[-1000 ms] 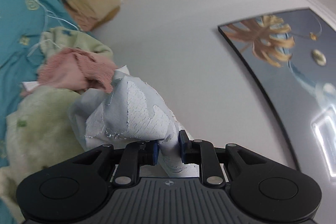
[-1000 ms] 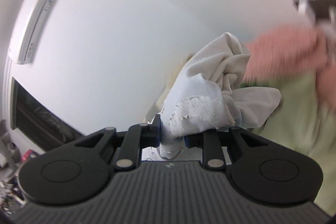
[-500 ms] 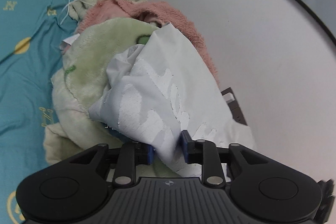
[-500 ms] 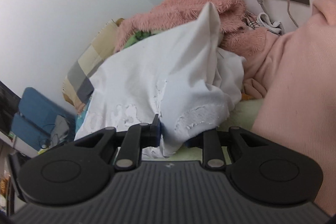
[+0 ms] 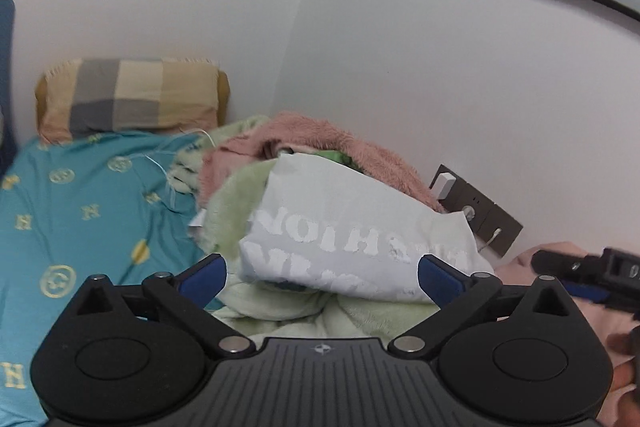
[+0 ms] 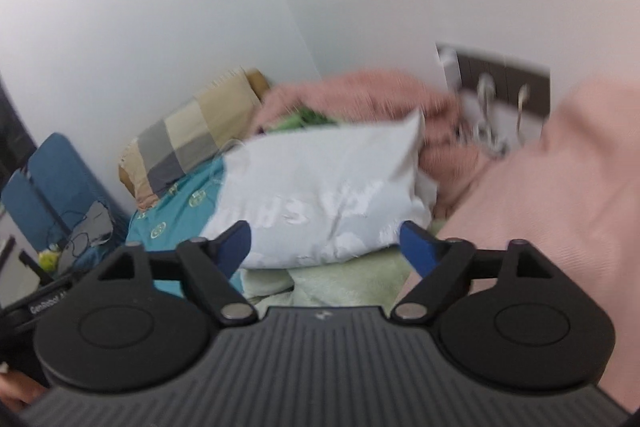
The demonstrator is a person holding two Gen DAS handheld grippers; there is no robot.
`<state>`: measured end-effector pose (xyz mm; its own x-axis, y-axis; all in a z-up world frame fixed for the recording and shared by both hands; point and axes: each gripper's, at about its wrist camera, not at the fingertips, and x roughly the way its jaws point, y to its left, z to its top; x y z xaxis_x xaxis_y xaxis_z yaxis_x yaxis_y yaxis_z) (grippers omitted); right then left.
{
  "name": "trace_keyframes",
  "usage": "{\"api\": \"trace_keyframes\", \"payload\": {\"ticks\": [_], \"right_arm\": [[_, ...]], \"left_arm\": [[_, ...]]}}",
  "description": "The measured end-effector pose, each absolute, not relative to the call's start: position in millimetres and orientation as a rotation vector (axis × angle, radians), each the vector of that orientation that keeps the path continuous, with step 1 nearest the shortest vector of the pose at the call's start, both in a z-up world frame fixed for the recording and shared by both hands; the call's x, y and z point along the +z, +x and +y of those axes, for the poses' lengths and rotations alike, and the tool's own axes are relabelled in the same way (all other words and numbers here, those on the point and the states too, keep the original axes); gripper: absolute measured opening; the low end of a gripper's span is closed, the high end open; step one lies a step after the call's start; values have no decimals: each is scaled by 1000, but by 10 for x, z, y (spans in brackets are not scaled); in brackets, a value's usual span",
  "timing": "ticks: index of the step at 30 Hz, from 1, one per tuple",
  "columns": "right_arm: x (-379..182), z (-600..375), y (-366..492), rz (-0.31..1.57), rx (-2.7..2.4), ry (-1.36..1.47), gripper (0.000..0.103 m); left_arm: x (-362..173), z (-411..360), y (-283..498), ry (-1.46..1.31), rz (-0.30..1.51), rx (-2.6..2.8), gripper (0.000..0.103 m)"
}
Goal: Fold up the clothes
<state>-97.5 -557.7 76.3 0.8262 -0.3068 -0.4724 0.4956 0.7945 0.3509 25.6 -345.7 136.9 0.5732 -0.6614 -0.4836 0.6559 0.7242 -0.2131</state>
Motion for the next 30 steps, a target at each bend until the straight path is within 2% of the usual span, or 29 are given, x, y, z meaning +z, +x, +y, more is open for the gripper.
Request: {"api": "trace_keyframes", "payload": {"ticks": [12,30], "right_arm": [[901,-4580,-1813,311,-430,265,83],[774,-4397,-2074,317,-454,229,83]], "left_arm": [[1599,-2740,-1080,93,408,-699,103],[1687,-2592,-1391,110,375,-695,103]]}}
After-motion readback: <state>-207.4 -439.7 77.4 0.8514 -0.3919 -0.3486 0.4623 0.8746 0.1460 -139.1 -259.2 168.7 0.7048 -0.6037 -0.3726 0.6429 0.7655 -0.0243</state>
